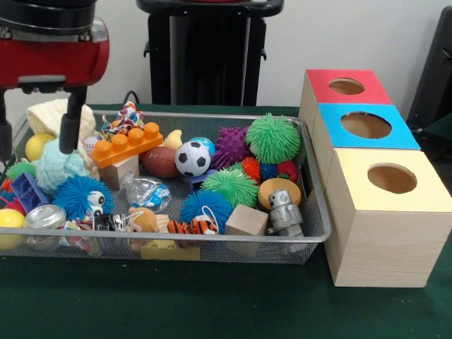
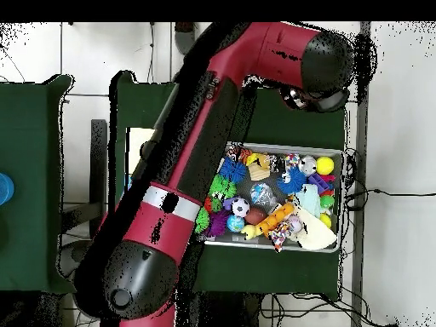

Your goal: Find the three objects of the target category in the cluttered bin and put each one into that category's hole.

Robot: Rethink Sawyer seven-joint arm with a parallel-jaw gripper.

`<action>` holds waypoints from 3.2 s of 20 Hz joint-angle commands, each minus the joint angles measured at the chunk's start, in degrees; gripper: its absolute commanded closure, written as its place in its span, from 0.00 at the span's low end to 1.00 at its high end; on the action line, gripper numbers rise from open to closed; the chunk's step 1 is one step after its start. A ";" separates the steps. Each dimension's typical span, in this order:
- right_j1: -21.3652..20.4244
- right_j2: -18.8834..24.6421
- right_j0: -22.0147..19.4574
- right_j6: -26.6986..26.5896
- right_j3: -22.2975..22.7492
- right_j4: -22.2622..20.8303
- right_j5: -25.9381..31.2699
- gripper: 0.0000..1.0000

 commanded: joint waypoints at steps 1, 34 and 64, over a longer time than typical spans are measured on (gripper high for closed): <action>-0.32 6.85 -2.97 -5.71 4.45 2.99 -5.67 0.00; -1.23 15.04 13.74 6.55 27.58 5.11 -1.10 0.00; -0.15 24.63 11.05 -7.42 28.65 5.47 10.95 0.00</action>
